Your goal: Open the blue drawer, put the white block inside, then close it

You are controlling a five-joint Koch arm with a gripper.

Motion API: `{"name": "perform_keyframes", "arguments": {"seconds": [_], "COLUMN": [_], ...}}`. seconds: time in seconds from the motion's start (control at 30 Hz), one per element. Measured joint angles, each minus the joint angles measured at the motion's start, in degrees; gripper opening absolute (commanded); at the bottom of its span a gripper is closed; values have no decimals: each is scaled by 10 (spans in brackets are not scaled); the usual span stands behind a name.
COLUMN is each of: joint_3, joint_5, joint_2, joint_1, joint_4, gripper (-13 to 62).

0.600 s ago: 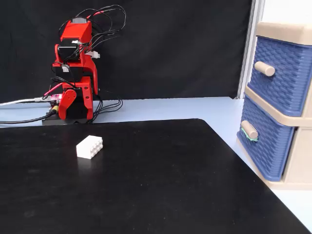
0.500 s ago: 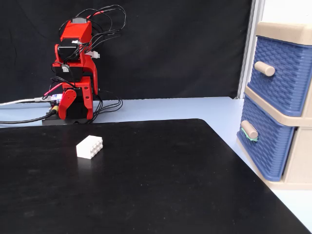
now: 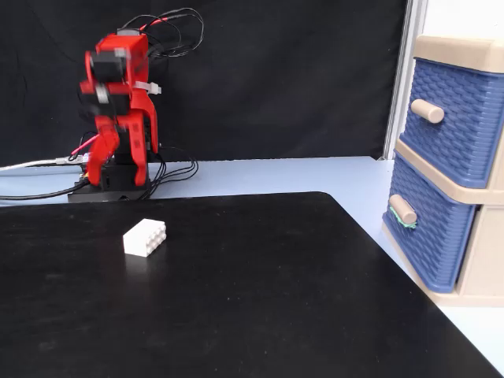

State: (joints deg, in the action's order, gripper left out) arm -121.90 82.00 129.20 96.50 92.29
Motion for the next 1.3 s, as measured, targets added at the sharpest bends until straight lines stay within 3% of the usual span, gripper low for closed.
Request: {"name": "perform_keyframes", "arguments": {"seconds": [0.13,0.3,0.43,0.5,0.57,0.67,0.83,1.3], "joint_3": [155,226,177,59,-18,-127,-127,178], "joint_5": [43,279,610,779,843,853,853,853], "joint_2": [-1,-40,-104,-105,-109,-178,-368,-696], "joint_1": [-25,-261,-517,-581,-582,-585,-595,-606], "joint_4": [5,-6,-204,-410,-579,-925,-1242,-1351], "gripper": [338,337,330,331,331,331,331,330]}}
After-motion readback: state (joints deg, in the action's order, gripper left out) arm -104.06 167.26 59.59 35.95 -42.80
